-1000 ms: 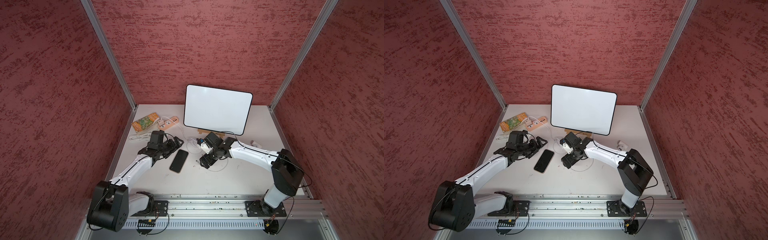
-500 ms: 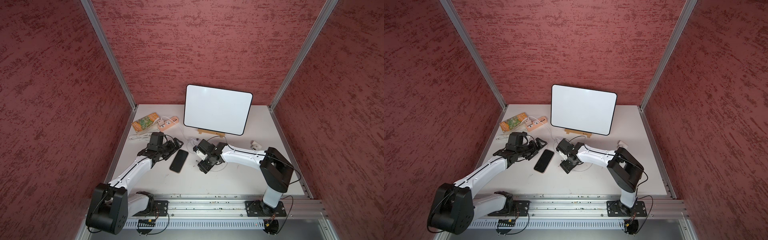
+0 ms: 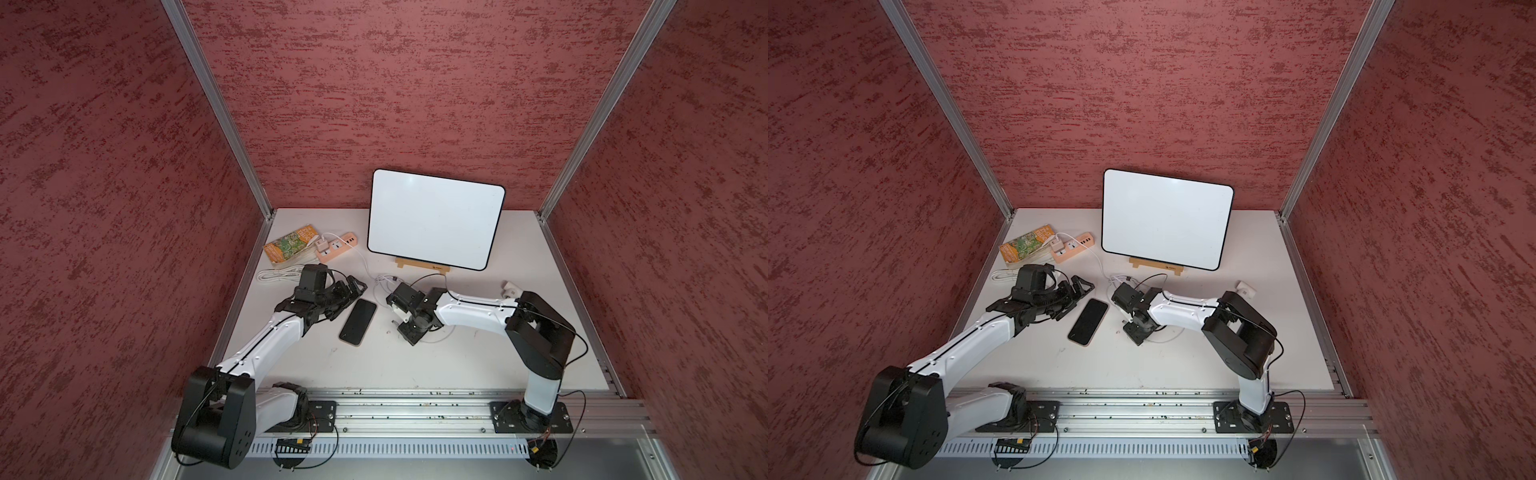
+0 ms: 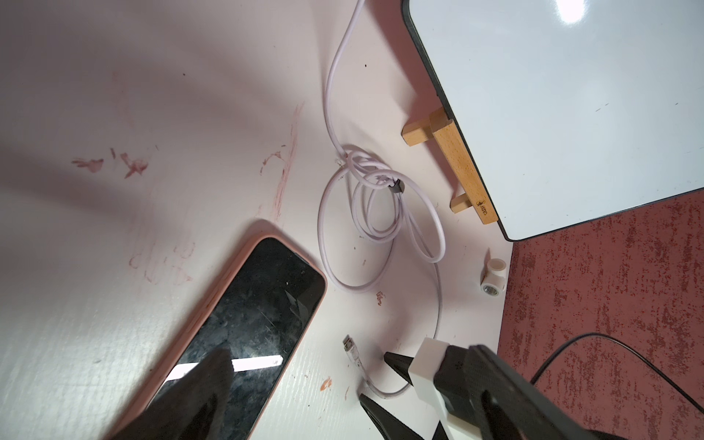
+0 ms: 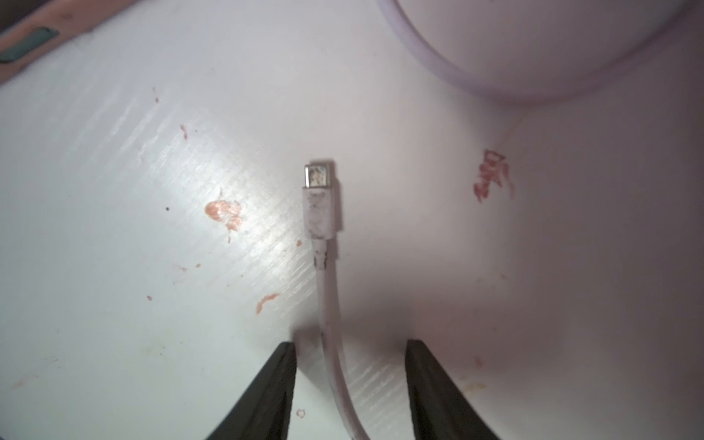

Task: Plug the charging cable into the phone
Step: Pick up the charging cable from the center of the board.

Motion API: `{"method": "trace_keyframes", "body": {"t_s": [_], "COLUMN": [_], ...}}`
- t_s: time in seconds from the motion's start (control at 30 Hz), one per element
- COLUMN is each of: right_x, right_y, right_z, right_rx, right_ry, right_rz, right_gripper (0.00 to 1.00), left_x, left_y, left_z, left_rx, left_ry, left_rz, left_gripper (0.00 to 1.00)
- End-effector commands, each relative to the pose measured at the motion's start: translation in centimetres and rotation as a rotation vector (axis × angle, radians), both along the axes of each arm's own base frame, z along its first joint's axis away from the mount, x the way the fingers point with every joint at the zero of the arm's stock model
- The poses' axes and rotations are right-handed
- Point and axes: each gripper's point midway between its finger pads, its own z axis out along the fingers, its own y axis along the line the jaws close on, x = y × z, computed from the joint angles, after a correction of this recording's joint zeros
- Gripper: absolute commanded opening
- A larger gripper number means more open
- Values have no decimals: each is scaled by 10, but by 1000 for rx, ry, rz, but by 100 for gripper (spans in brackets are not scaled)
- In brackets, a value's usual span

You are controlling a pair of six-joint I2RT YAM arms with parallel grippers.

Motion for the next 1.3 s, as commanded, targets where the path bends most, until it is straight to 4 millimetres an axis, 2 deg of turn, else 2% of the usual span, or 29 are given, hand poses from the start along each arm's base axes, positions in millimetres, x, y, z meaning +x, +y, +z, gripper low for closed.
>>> {"method": "trace_keyframes", "body": {"t_s": [0.0, 0.1, 0.33, 0.47, 0.6, 0.73, 0.93, 1.27], "right_x": [4, 3, -2, -1, 6, 16, 33, 48], "right_y": [2, 3, 9, 8, 11, 13, 5, 0], "right_z": [-9, -14, -21, -18, -2, 26, 58, 85], "right_rx": [-34, -40, -12, -4, 45, 133, 277, 395], "right_ry": [-41, -39, -26, -39, -97, -179, -235, -267], "right_rz": [-2, 3, 17, 13, -4, -48, -150, -224], "right_gripper": [46, 40, 17, 0, 0, 0, 0, 0], "left_x": [-2, -2, -3, -2, 2, 7, 12, 10], "left_y": [1, 2, 3, 1, -5, -14, -34, -54], "left_z": [-3, -3, -7, -6, -1, 11, 46, 77], "left_rx": [4, 7, 4, -16, -81, -168, -319, -353], "left_ry": [-8, -8, -3, -7, -32, -70, -204, -309], "left_rz": [-4, -5, -3, -5, -17, -37, -113, -207], "left_gripper": [100, 100, 100, 100, 100, 100, 100, 100]}}
